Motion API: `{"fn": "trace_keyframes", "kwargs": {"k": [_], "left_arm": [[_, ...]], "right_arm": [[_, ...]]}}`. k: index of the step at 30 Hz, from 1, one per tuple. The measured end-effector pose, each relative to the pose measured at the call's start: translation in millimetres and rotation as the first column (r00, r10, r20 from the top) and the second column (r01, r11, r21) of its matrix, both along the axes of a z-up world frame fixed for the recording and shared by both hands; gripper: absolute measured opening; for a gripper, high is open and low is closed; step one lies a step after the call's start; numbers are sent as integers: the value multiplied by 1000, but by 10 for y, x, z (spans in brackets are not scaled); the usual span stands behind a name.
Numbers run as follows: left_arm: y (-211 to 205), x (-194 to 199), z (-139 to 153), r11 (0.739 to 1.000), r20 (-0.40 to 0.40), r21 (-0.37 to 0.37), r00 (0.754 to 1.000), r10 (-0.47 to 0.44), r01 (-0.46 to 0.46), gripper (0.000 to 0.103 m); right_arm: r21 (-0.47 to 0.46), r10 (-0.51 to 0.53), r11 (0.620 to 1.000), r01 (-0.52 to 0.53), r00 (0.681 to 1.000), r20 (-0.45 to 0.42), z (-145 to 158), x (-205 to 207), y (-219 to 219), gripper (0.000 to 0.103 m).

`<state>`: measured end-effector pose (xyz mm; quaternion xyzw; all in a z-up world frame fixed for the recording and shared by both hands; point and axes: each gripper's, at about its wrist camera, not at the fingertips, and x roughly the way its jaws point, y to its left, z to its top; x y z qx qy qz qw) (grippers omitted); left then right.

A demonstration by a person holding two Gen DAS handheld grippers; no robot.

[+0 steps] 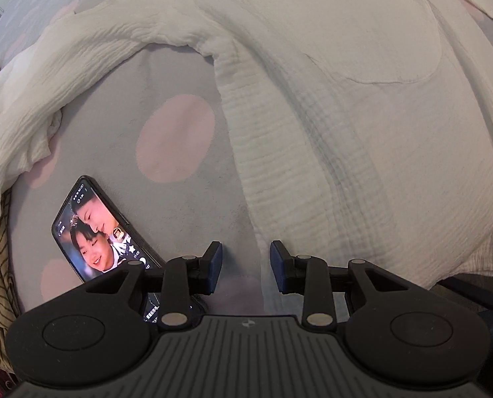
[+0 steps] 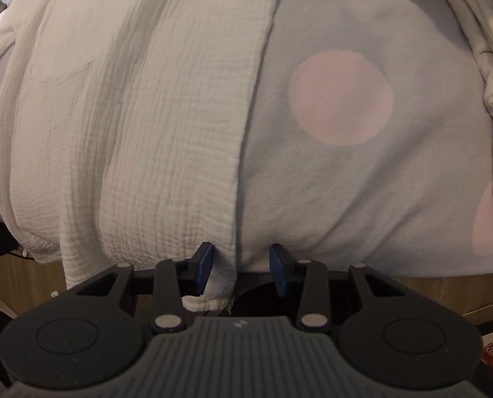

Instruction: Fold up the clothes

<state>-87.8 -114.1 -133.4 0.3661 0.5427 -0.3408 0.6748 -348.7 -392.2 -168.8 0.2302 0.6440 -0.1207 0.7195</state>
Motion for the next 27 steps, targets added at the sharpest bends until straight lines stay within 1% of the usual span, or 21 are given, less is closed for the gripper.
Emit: {"fn": "trace_keyframes", "kwargs": {"k": [1, 2, 3, 5, 7, 10, 13, 15, 16, 19, 21, 22, 23, 24, 25, 26, 27], "left_arm": [[0, -10, -5, 1000, 2, 3, 1000, -1, 1, 30], [2, -21, -12, 1000, 3, 5, 1000, -1, 1, 30], [2, -34, -16, 1000, 5, 7, 1000, 0, 0, 30], [2, -65, -21, 1000, 11, 11, 1000, -1, 1, 30], [-9, -70, -5, 1000, 16, 19, 1000, -6, 5, 30], [-20, -64, 4, 1000, 13, 27, 1000, -3, 3, 30], [-23, -64, 15, 1000, 10, 31, 1000, -2, 2, 30], [-45, -53, 17, 1000, 7, 31, 1000, -1, 0, 30], [-54, -39, 12, 999, 5, 32, 1000, 1, -1, 30], [-70, -5, -9, 1000, -4, 31, 1000, 4, -4, 30], [-74, -22, -12, 1000, -13, 24, 1000, 1, -1, 24], [-76, -30, -14, 1000, -17, 21, 1000, -1, 1, 16], [-79, -39, -16, 1000, -21, 17, 1000, -3, 3, 11], [-81, -47, -17, 1000, -25, 14, 1000, -4, 5, 8], [-87, -67, -12, 1000, -25, 13, 1000, -10, 10, 3], [-96, -95, 0, 1000, -17, 21, 1000, -19, 19, 2], [-107, -124, 14, 999, -6, 33, 1000, -27, 27, 0]], "right_arm": [[-5, 14, 1000, -14, 1000, -1, -3, 9, 39, 27], [-5, 26, 1000, -26, 1000, 3, 13, 8, 69, 17], [0, 35, 999, -35, 999, 9, 40, 1, 92, 4], [8, 53, 999, -53, 999, 15, 96, -18, 130, 4], [9, 62, 998, -62, 998, -5, 159, -60, 143, 3], [-35, 46, 998, -48, 998, -53, 266, -172, 105, 3], [-61, -39, 998, 33, 995, -97, 357, -336, -75, 3], [-65, -99, 994, 91, 987, -125, 356, -422, -184, 2], [-75, -101, 993, 91, 985, -139, 330, -427, -184, 2], [-124, -50, 992, 30, 985, -167, 266, -386, -94, 2], [-137, -27, 991, 8, 989, -144, 306, -376, -50, 4], [-130, -31, 991, 15, 992, -120, 364, -405, -69, 4], [-127, -45, 991, 34, 995, -87, 429, -429, -93, 7], [-130, -72, 989, 66, 996, -47, 502, -447, -127, 9], [-136, -103, 986, 101, 995, -8, 575, -466, -165, 12], [-148, -134, 979, 138, 990, 32, 647, -485, -206, 19], [-164, -167, 970, 177, 983, 72, 719, -504, -249, 22]]}}
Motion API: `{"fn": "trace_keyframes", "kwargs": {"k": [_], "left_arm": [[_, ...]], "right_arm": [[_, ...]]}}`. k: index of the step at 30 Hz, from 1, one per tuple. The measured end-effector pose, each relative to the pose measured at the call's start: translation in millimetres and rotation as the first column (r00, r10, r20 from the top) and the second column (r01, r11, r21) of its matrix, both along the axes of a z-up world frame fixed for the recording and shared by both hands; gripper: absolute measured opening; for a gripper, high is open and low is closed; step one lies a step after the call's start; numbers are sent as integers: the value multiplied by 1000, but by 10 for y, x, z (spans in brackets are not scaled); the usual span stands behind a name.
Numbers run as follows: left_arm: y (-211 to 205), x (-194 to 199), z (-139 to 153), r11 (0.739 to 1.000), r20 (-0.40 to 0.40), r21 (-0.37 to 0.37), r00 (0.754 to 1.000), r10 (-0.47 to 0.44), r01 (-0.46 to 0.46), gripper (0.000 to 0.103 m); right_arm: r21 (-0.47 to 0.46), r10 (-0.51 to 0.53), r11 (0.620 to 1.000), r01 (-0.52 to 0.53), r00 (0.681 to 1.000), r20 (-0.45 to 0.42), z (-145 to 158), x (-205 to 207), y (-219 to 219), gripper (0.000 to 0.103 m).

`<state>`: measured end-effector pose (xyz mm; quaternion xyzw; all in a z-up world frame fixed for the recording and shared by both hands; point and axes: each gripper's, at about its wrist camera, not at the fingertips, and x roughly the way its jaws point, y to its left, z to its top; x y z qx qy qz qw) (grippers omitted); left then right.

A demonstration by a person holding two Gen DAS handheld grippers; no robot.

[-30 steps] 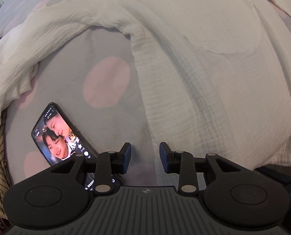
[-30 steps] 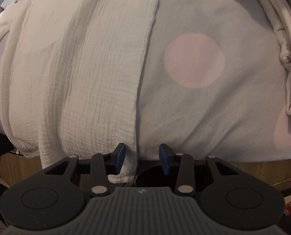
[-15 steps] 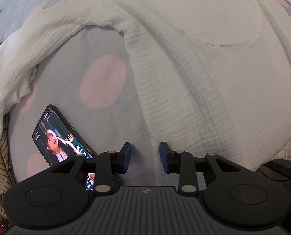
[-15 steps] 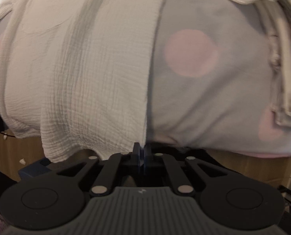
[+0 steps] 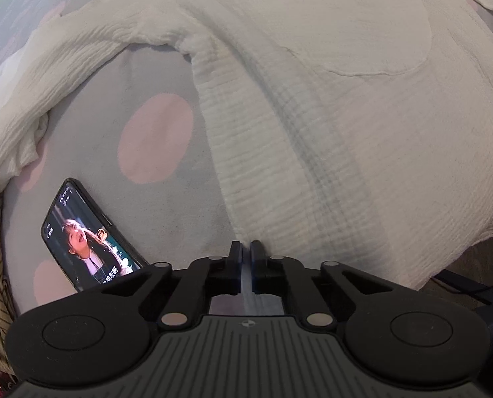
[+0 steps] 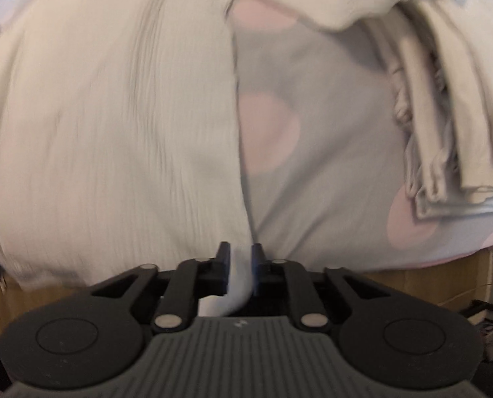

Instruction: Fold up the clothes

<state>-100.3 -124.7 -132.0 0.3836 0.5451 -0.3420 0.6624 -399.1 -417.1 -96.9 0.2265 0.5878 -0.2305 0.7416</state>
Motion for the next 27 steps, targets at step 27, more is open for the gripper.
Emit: {"fn": "trace_keyframes", "kwargs": {"k": [27], "left_arm": [[131, 62, 149, 997, 9, 43, 998, 61, -61, 12]], "right_arm": [[226, 132, 971, -83, 968, -212, -545, 255, 49, 45]]}}
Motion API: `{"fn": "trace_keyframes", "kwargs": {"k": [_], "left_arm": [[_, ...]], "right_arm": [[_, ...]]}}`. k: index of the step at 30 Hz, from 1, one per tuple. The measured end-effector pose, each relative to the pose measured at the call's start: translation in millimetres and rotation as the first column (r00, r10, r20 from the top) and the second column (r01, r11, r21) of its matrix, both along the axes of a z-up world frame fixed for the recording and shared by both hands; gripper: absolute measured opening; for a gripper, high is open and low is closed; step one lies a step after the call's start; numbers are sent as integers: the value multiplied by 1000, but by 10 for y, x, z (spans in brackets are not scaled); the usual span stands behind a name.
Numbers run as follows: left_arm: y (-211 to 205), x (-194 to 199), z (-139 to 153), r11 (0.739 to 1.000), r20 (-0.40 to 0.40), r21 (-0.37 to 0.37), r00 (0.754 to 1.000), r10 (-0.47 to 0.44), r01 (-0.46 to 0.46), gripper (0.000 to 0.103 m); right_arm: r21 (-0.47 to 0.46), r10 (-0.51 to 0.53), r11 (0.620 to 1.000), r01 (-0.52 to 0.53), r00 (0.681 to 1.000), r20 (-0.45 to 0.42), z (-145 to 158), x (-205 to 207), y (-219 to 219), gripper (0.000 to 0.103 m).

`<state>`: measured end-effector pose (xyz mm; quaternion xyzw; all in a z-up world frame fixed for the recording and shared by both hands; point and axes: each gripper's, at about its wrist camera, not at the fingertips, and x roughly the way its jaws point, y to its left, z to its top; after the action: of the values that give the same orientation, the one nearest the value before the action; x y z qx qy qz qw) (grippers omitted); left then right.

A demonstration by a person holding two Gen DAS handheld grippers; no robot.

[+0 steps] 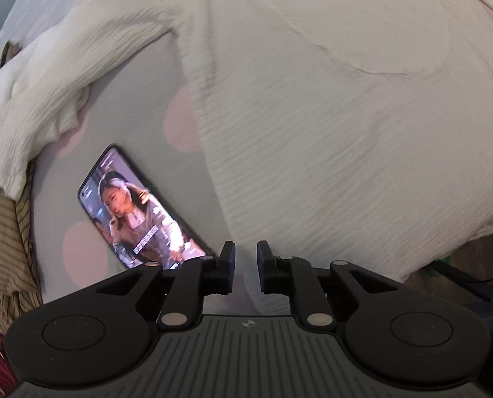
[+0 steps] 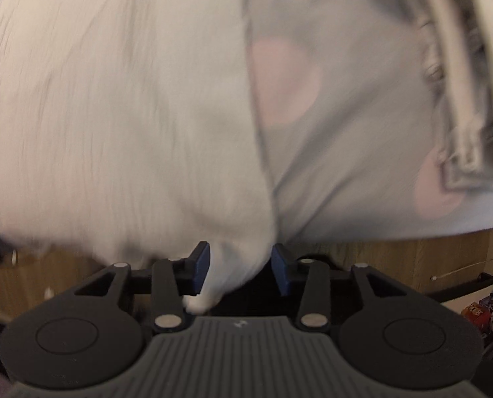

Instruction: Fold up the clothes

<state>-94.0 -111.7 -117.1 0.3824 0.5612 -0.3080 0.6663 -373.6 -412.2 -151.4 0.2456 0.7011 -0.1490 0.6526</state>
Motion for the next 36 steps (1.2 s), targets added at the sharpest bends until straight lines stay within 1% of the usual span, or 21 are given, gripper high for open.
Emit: {"fn": "trace_keyframes", "kwargs": {"k": [2, 4, 7, 10, 14, 17, 21, 25, 29, 31, 32, 34, 36], "left_arm": [[-60, -43, -4, 1000, 7, 2, 1000, -30, 30, 12], [-95, -49, -11, 999, 12, 0, 999, -44, 44, 12], [-151, -48, -10, 999, 18, -3, 999, -51, 51, 12], [-202, -56, -10, 998, 20, -7, 998, -64, 64, 12], [-302, -61, 51, 996, 30, -32, 996, -85, 86, 12], [-382, 11, 117, 996, 46, -42, 996, -71, 73, 12], [-481, 288, 251, 995, 58, -99, 998, 8, -2, 12], [-504, 610, 357, 980, 62, -176, 992, 107, -95, 12], [-494, 947, 398, 953, 75, -240, 975, 207, -184, 13], [-471, 1131, 390, 930, 65, -276, 961, 269, -242, 14], [-452, 1231, 381, 913, 50, -297, 950, 308, -281, 14], [-414, 1419, 324, 871, -12, -328, 923, 384, -367, 14], [-374, 1582, 233, 815, -100, -355, 885, 455, -459, 16]], "right_arm": [[4, 54, 999, -54, 998, -39, -108, -8, 100, 45], [-22, 72, 997, -73, 995, -71, -211, -12, 117, 45], [-50, 45, 997, -50, 993, -110, -335, -23, 37, 45], [-78, -9, 997, 3, 997, -81, -261, -46, -65, 45], [-73, -34, 997, 36, 999, 17, 19, 7, -111, 45], [-110, -54, 992, 68, 991, 122, 297, 136, -188, 45], [-86, -117, 986, 142, 962, 249, 560, 376, -454, 45], [-69, -185, 973, 220, 923, 336, 654, 654, -742, 45], [-61, -246, 954, 294, 884, 397, 623, 899, -945, 45], [-51, -274, 945, 323, 867, 417, 562, 1045, -1061, 45], [-45, -286, 941, 336, 858, 426, 539, 1113, -1104, 45], [-33, -308, 933, 359, 839, 448, 488, 1218, -1163, 45], [-20, -328, 924, 382, 819, 471, 424, 1309, -1231, 45]]}}
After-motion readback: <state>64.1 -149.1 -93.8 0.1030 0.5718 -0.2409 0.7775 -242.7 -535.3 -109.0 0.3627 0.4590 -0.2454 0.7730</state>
